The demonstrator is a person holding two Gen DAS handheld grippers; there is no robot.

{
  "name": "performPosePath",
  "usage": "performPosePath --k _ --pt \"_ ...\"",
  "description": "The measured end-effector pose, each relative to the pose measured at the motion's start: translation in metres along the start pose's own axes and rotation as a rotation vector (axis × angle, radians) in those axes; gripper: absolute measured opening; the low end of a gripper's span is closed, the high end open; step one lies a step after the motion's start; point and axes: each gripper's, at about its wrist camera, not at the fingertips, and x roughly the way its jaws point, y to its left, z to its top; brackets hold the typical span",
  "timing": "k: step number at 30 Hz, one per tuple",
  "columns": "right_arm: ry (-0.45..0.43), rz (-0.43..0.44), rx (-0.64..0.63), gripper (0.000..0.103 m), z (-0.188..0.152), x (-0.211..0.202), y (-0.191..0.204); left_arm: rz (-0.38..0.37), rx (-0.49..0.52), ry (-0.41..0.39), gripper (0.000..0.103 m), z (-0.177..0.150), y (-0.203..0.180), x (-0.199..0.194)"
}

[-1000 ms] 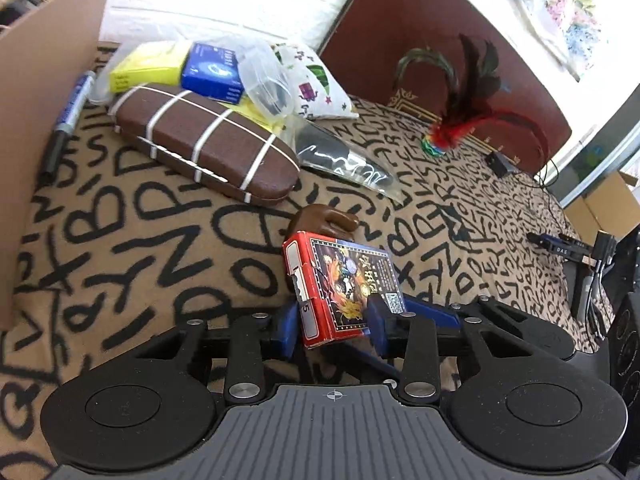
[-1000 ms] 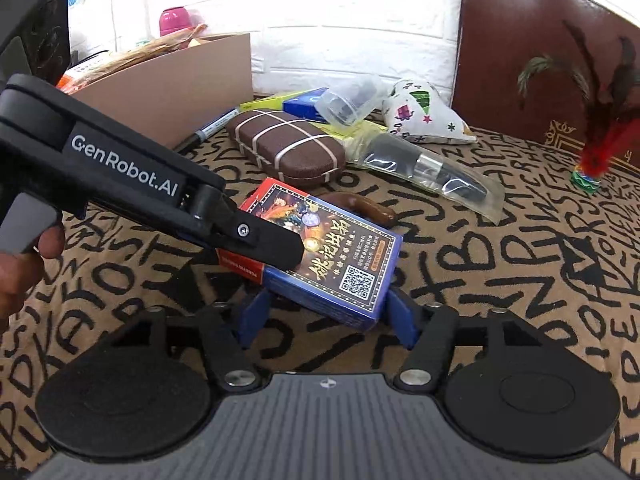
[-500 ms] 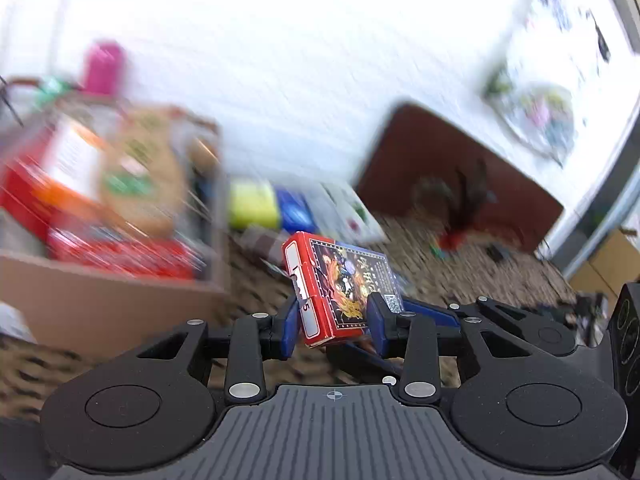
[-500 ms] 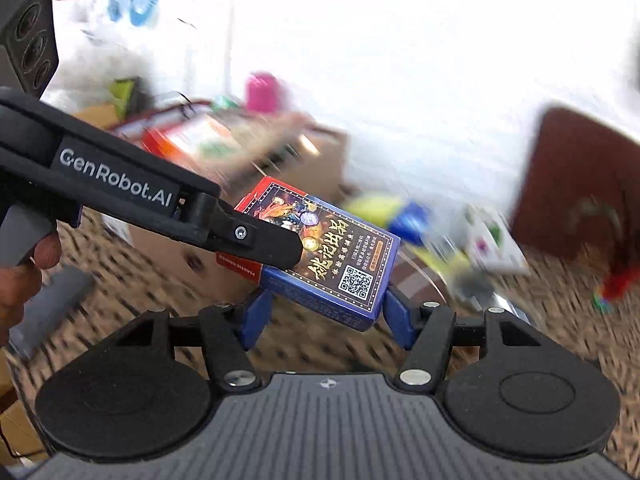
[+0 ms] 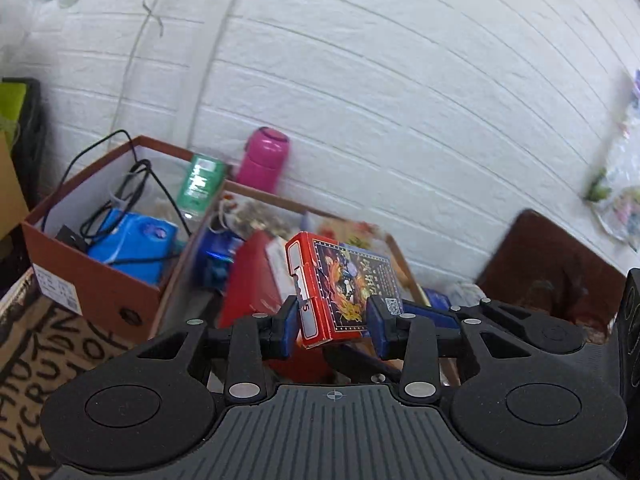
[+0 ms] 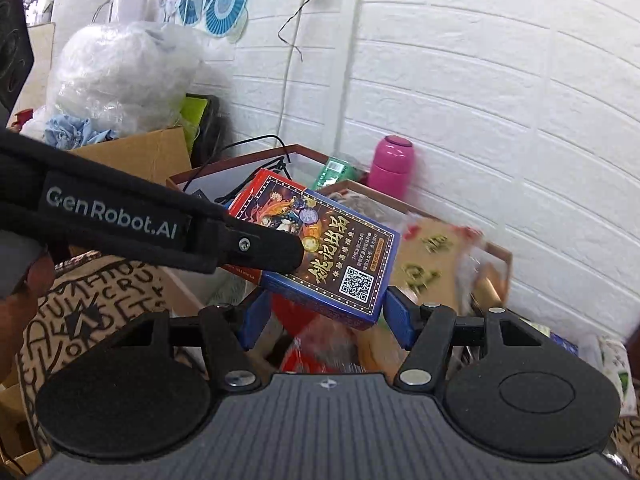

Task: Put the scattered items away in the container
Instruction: 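Carry the card box into the cardboard box and open the left gripper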

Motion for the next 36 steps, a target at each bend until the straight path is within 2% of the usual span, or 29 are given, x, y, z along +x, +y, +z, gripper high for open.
performPosePath --k 5,7,9,12,17,21,23,25,27,29,31,34,36 --pt "0.029 -0.027 -0.065 0.067 0.023 0.048 0.000 0.003 -0.031 0.004 0.036 0.020 0.029 0.031" --pt "0.033 -0.033 -0.086 0.068 0.029 0.061 0.000 0.011 -0.007 0.024 0.062 0.026 0.035 0.043" --pt "0.021 -0.067 -0.130 0.073 0.030 0.070 0.004 0.042 -0.022 0.048 0.076 0.024 0.042 0.049" --pt "0.013 -0.083 -0.151 0.073 0.027 0.072 0.008 0.049 0.017 0.047 0.074 0.020 0.049 0.052" --pt "0.024 -0.071 -0.115 0.070 0.028 0.073 0.002 0.018 -0.025 0.062 0.074 0.019 0.059 0.056" --pt "0.037 -0.068 -0.105 0.067 0.031 0.077 0.002 0.034 -0.018 0.068 0.074 0.021 0.058 0.060" --pt "0.038 -0.066 -0.099 0.068 0.031 0.076 0.002 0.043 -0.020 0.067 0.079 0.021 0.057 0.058" --pt "0.030 -0.052 -0.090 0.069 0.030 0.073 0.002 0.056 -0.024 0.068 0.089 0.019 0.055 0.054" --pt "0.012 -0.043 -0.075 0.075 0.029 0.068 0.003 0.055 -0.032 0.063 0.092 0.016 0.052 0.048" --pt "-0.017 -0.036 -0.062 0.086 0.029 0.057 0.006 0.054 -0.032 0.049 0.095 0.013 0.046 0.040" --pt "-0.044 -0.028 -0.052 0.096 0.029 0.044 0.009 0.062 -0.026 0.026 0.103 0.009 0.037 0.031" --pt "-0.070 -0.019 -0.042 0.099 0.024 0.024 0.014 0.065 -0.018 -0.013 0.103 -0.001 0.020 0.016" --pt "-0.079 -0.044 -0.028 0.101 0.018 0.012 0.015 0.049 0.003 -0.025 0.103 -0.009 0.010 0.008"
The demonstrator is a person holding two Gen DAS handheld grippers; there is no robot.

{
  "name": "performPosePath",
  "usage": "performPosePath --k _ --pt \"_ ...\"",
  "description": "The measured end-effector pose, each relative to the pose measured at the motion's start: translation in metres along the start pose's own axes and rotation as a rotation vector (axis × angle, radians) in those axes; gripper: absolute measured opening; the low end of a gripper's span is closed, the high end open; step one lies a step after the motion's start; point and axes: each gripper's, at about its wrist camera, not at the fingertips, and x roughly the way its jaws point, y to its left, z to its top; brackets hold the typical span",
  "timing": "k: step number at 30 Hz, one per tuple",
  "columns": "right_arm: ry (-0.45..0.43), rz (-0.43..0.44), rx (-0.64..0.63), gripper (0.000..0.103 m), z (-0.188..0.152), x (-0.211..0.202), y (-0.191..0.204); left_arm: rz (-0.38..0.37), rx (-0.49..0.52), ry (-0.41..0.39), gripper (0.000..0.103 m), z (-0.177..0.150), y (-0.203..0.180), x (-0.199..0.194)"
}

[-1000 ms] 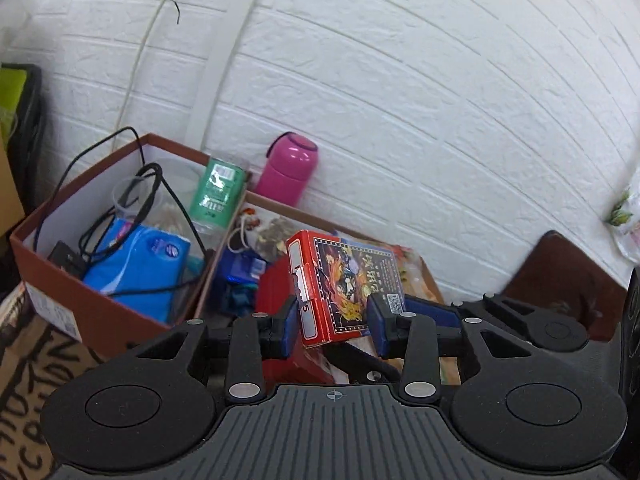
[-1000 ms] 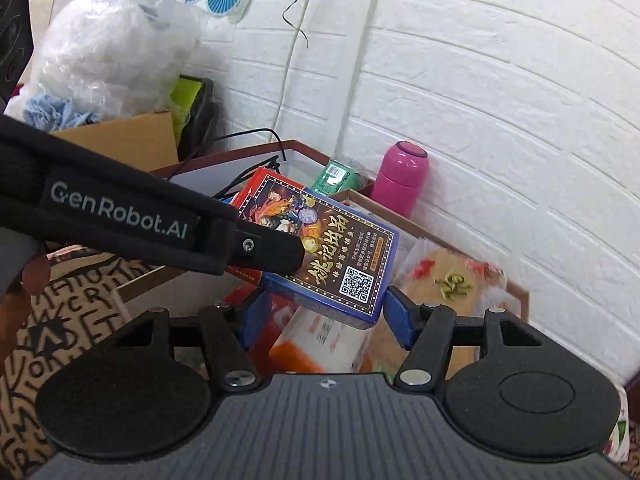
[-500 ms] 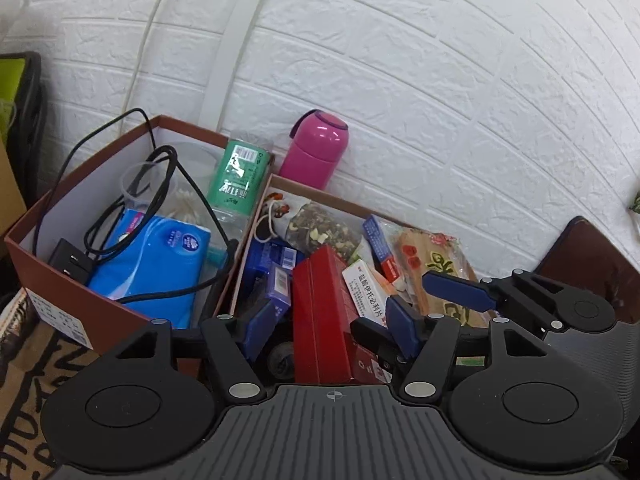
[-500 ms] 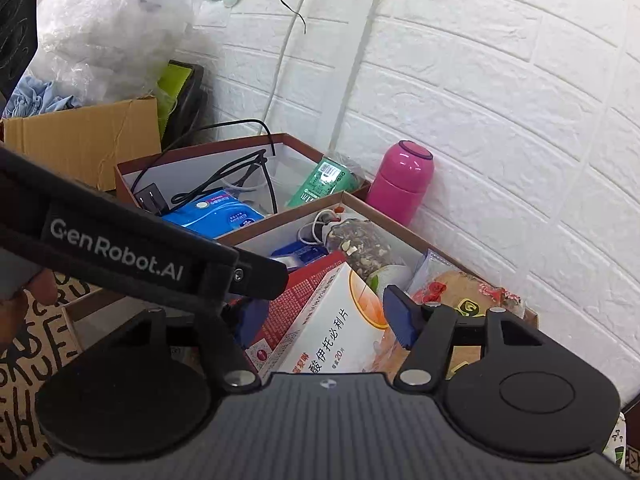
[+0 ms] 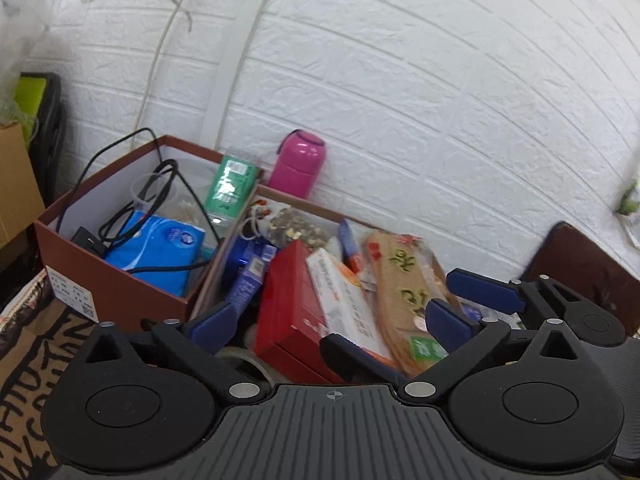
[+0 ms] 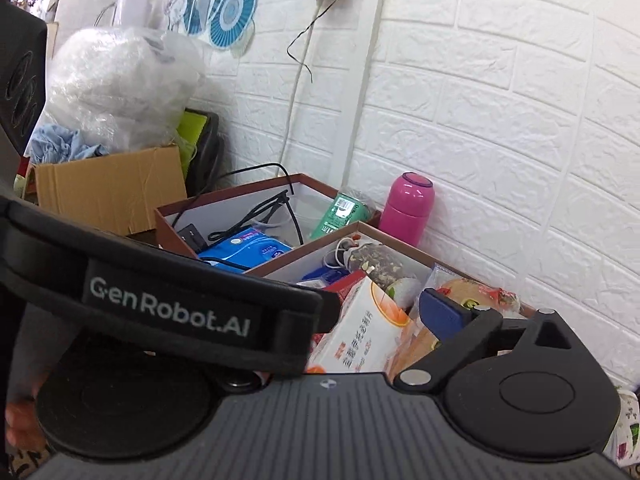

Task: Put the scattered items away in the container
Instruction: 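Carry the card box into the cardboard box and open the left gripper, then move the left tool back to the brown wooden comb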

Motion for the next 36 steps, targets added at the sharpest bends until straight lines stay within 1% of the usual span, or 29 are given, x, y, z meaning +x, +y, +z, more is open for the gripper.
performPosePath --k 2,5,8,10,12,14,16,19,21,24,27,31,33,36 --pt "-0.013 -0.025 0.010 0.103 -0.007 -0.013 0.000 -0.023 0.024 -0.003 0.103 -0.009 -0.012 -0.008" --pt "-0.037 -0.071 0.019 0.103 -0.021 -0.035 0.003 -0.032 0.039 0.000 0.103 -0.025 -0.027 -0.018" --pt "-0.062 -0.119 0.011 0.103 -0.042 -0.062 0.003 -0.067 0.047 0.052 0.103 -0.045 -0.044 -0.021" --pt "-0.057 -0.153 0.010 0.103 -0.059 -0.080 0.000 -0.072 0.056 0.090 0.103 -0.062 -0.057 -0.022" --pt "-0.024 -0.185 0.016 0.103 -0.079 -0.096 -0.009 -0.079 0.065 0.127 0.103 -0.080 -0.070 -0.021" --pt "0.029 -0.213 0.042 0.102 -0.100 -0.111 -0.022 -0.092 0.065 0.152 0.103 -0.099 -0.083 -0.022" --pt "0.059 -0.244 0.091 0.102 -0.123 -0.127 -0.038 -0.103 0.060 0.171 0.103 -0.117 -0.098 -0.023" --pt "0.117 -0.323 0.196 0.102 -0.159 -0.146 -0.069 -0.147 0.097 0.210 0.103 -0.139 -0.127 -0.018" --pt "0.177 -0.352 0.265 0.102 -0.183 -0.152 -0.091 -0.192 0.139 0.237 0.103 -0.153 -0.148 -0.011" --pt "0.205 -0.368 0.355 0.102 -0.209 -0.159 -0.116 -0.248 0.186 0.273 0.103 -0.168 -0.175 0.009" --pt "0.204 -0.378 0.398 0.102 -0.222 -0.160 -0.133 -0.237 0.222 0.287 0.102 -0.177 -0.192 0.036" --pt "0.209 -0.348 0.421 0.100 -0.234 -0.152 -0.151 -0.251 0.174 0.353 0.093 -0.179 -0.196 0.073" --pt "0.223 -0.335 0.429 0.097 -0.240 -0.141 -0.161 -0.246 0.153 0.379 0.090 -0.179 -0.195 0.087" --pt "0.234 -0.323 0.457 0.092 -0.246 -0.122 -0.175 -0.233 0.144 0.389 0.088 -0.178 -0.195 0.101"
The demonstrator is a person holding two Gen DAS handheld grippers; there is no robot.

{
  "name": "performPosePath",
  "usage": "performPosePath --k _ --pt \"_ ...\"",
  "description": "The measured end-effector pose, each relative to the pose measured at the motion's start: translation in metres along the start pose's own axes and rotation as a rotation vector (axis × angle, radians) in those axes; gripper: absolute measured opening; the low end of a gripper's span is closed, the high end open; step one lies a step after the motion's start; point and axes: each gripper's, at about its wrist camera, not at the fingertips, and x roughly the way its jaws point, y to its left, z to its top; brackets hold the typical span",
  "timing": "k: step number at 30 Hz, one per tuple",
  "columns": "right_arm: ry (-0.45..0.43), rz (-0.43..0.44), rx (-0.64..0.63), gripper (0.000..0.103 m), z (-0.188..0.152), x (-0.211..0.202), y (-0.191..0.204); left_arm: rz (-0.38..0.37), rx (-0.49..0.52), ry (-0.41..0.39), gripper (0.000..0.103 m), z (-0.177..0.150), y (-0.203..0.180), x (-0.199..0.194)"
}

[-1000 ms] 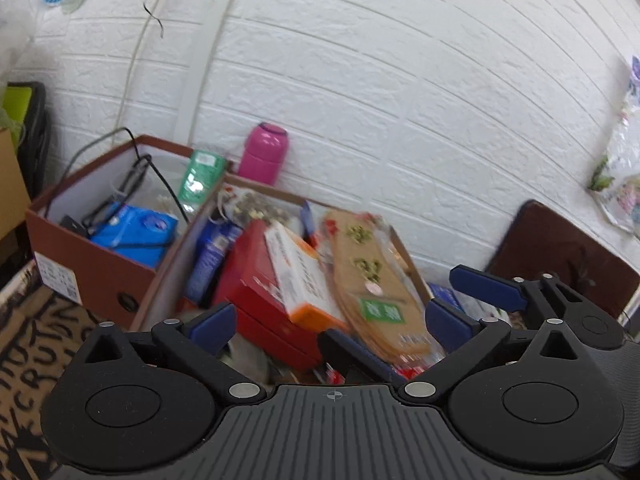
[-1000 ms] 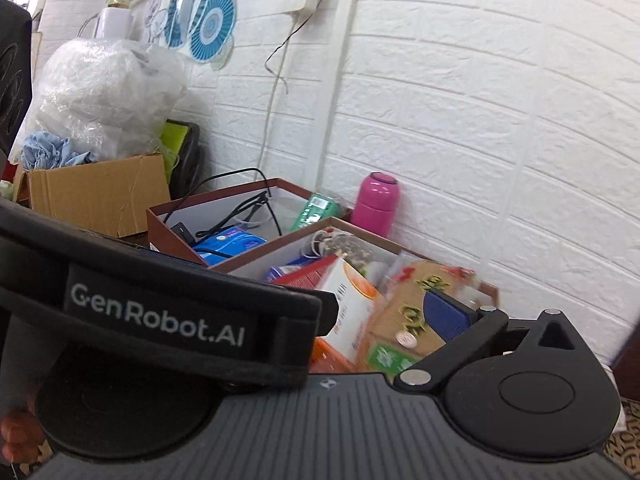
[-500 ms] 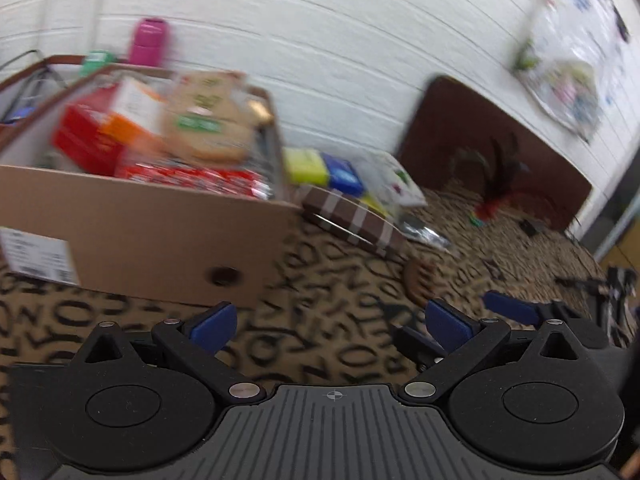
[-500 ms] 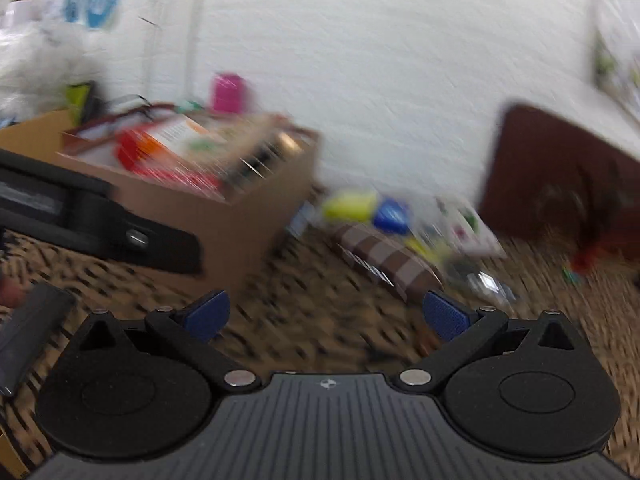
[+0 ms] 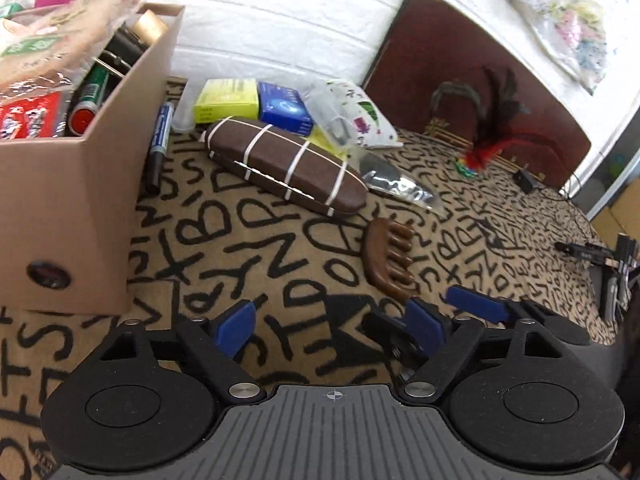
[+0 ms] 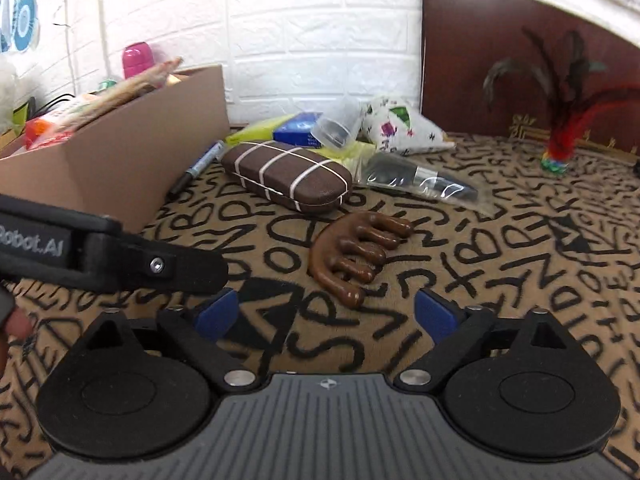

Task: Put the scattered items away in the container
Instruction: 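Move the left tool back to the brown wooden comb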

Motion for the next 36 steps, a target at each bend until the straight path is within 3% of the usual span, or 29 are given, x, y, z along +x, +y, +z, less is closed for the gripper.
performPosePath --k 6,8,16,19,29,32,33,35,36 --pt "-0.010 -0.012 -0.008 0.075 0.007 0.031 -0.006 -0.017 -0.019 0.008 0.087 0.012 0.010 0.014" --pt "-0.023 0.035 -0.055 0.060 0.007 0.032 -0.005 -0.025 -0.026 0.016 0.086 0.015 0.012 0.018" --pt "0.022 0.240 -0.282 0.060 -0.005 0.007 0.007 -0.054 -0.024 0.043 0.084 0.011 0.010 0.027" --pt "0.030 0.184 -0.236 0.077 -0.008 -0.002 0.004 -0.053 -0.021 0.049 0.086 0.014 0.007 0.032" --pt "0.042 0.140 -0.138 0.078 -0.008 0.002 0.016 -0.047 0.093 0.106 0.083 0.030 -0.022 0.063" --pt "0.045 0.129 -0.151 0.078 -0.008 0.003 0.018 0.013 0.166 0.125 0.066 0.035 -0.029 0.068" --pt "0.048 0.130 -0.151 0.078 -0.008 0.003 0.018 0.031 0.190 0.123 0.053 0.036 -0.031 0.069" --pt "0.053 0.131 -0.141 0.077 -0.009 0.001 0.015 0.030 0.188 0.120 0.041 0.035 -0.028 0.068" --pt "0.054 0.126 -0.138 0.077 -0.009 -0.001 0.013 0.030 0.170 0.112 0.029 0.035 -0.025 0.065"
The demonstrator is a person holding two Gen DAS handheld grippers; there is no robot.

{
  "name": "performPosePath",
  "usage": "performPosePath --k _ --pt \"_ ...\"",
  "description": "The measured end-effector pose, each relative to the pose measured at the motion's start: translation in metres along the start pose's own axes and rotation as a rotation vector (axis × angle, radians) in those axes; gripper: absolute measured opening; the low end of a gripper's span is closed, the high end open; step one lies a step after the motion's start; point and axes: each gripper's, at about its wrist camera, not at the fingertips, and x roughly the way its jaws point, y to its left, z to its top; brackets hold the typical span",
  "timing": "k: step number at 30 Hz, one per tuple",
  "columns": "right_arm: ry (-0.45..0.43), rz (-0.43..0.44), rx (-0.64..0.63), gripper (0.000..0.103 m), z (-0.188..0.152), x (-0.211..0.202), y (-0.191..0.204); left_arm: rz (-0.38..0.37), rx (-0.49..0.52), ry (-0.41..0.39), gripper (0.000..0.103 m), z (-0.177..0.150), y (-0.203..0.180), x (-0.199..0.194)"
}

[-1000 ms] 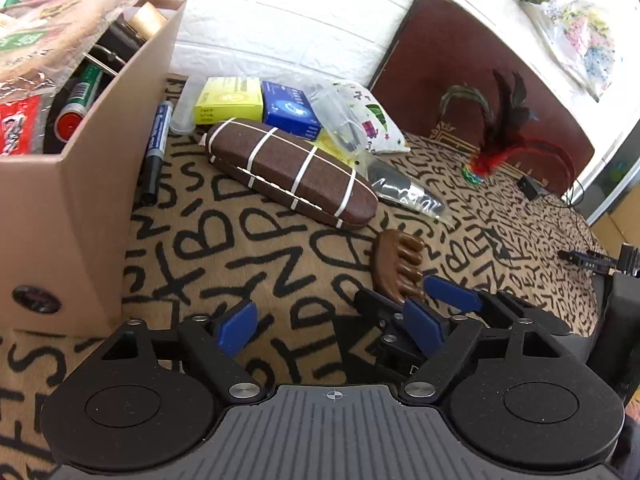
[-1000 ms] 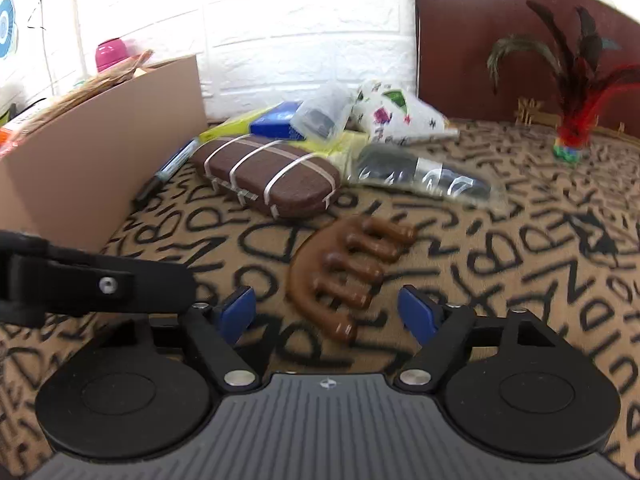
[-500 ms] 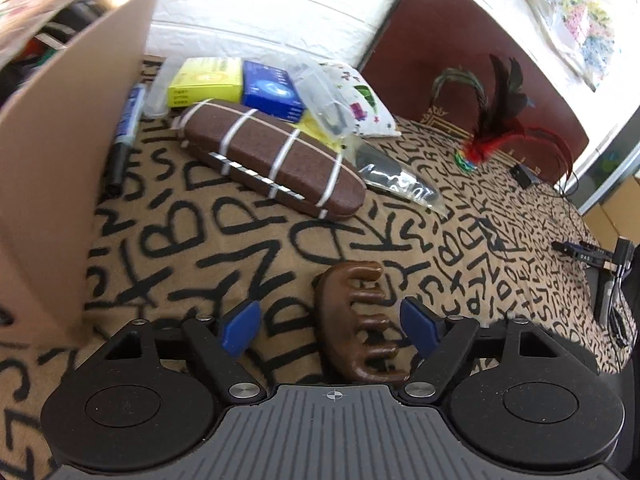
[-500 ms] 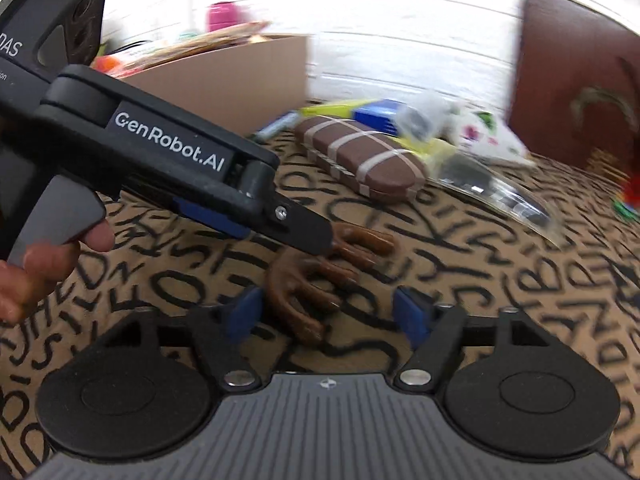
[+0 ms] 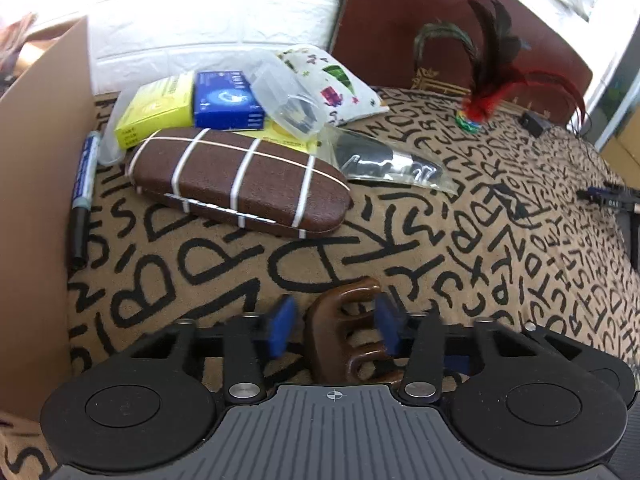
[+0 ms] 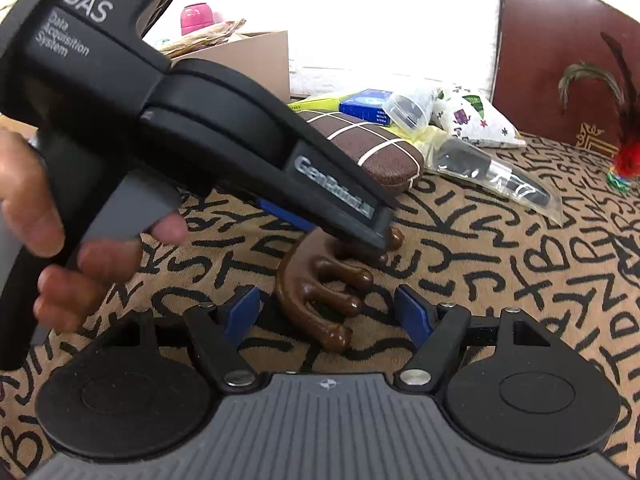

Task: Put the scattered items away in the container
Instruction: 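Move the left tool back to the brown wooden comb, then close the left gripper on the brown wooden comb and lift it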

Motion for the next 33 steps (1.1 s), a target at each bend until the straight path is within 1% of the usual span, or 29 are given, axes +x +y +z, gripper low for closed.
performPosePath --k 3,5,6,7,8,9,10,11,12,13,15,16,17,18,19,20,21,22,25,26,27,28,29,31,32,33 --pt "0.003 -0.024 0.023 0.077 -0.002 -0.004 -0.006 -0.037 -0.096 0.004 0.022 -0.009 0.016 -0.008" --pt "0.011 -0.023 0.035 0.077 -0.003 -0.006 -0.009 -0.067 -0.143 -0.024 0.023 -0.021 0.026 -0.015" --pt "0.014 -0.019 0.028 0.078 -0.004 -0.007 -0.008 -0.077 -0.176 -0.025 0.028 -0.024 0.029 -0.019" --pt "0.014 -0.017 0.018 0.078 -0.004 -0.008 -0.006 -0.093 -0.206 -0.018 0.043 -0.025 0.032 -0.021" --pt "0.012 -0.017 0.014 0.078 -0.004 -0.008 -0.003 -0.104 -0.224 -0.016 0.047 -0.024 0.032 -0.021" --pt "0.010 -0.010 0.015 0.078 -0.004 -0.007 -0.001 -0.112 -0.221 -0.012 0.056 -0.021 0.031 -0.020" --pt "0.008 -0.004 0.016 0.078 -0.003 -0.006 0.001 -0.108 -0.203 -0.009 0.064 -0.017 0.028 -0.018" --pt "0.006 -0.003 0.014 0.078 -0.002 -0.004 0.003 -0.093 -0.172 -0.004 0.068 -0.013 0.022 -0.016" --pt "0.005 -0.002 0.009 0.078 -0.001 -0.003 0.005 -0.077 -0.135 -0.001 0.075 -0.008 0.016 -0.014" --pt "0.004 0.000 0.005 0.078 -0.001 -0.002 0.007 -0.058 -0.099 -0.001 0.079 -0.004 0.010 -0.010" --pt "0.002 -0.002 0.003 0.078 0.000 0.000 0.008 -0.027 -0.031 0.011 0.079 0.003 -0.001 0.001" --pt "0.001 -0.003 0.007 0.078 0.000 0.001 0.007 -0.015 -0.002 0.018 0.077 0.005 -0.004 0.007" --pt "-0.001 -0.003 0.011 0.078 0.001 0.002 0.006 -0.001 0.033 0.008 0.076 0.005 -0.008 0.011" --pt "0.000 -0.008 0.009 0.078 0.001 0.002 0.006 0.025 0.073 -0.003 0.066 0.004 -0.011 0.013" --pt "-0.003 -0.011 0.006 0.078 0.001 0.003 0.005 0.060 0.108 -0.010 0.047 0.002 -0.012 0.014" --pt "-0.004 -0.010 0.011 0.078 0.000 0.002 0.003 0.078 0.124 -0.021 0.039 -0.001 -0.012 0.013" --pt "-0.004 -0.008 0.016 0.079 -0.001 0.002 0.001 0.073 0.119 -0.028 0.030 -0.002 -0.008 0.011" --pt "-0.004 -0.001 0.017 0.080 -0.002 0.001 -0.001 0.055 0.089 -0.028 0.024 -0.003 -0.002 0.008" --pt "-0.002 -0.003 -0.007 0.082 -0.006 -0.002 0.002 0.003 -0.034 -0.023 0.021 -0.008 0.022 -0.003" --pt "-0.001 -0.004 -0.016 0.082 -0.007 -0.004 0.003 -0.008 -0.063 -0.023 0.021 -0.012 0.028 -0.008" --pt "-0.002 -0.005 -0.019 0.082 -0.009 -0.006 0.004 -0.022 -0.092 -0.017 0.032 -0.015 0.033 -0.012" --pt "-0.003 -0.008 -0.022 0.082 -0.010 -0.008 0.005 -0.038 -0.120 -0.011 0.031 -0.019 0.037 -0.017" --pt "-0.005 -0.009 -0.031 0.082 -0.010 -0.009 0.007 -0.052 -0.140 -0.016 0.032 -0.024 0.041 -0.021" --pt "-0.008 0.005 -0.070 0.080 -0.010 -0.009 0.011 -0.076 -0.166 -0.009 0.042 -0.029 0.046 -0.024" --pt "-0.008 0.014 -0.091 0.080 -0.009 -0.008 0.013 -0.085 -0.164 -0.006 0.045 -0.028 0.046 -0.023" --pt "-0.005 0.022 -0.105 0.079 -0.008 -0.007 0.015 -0.090 -0.147 0.000 0.051 -0.025 0.044 -0.021"
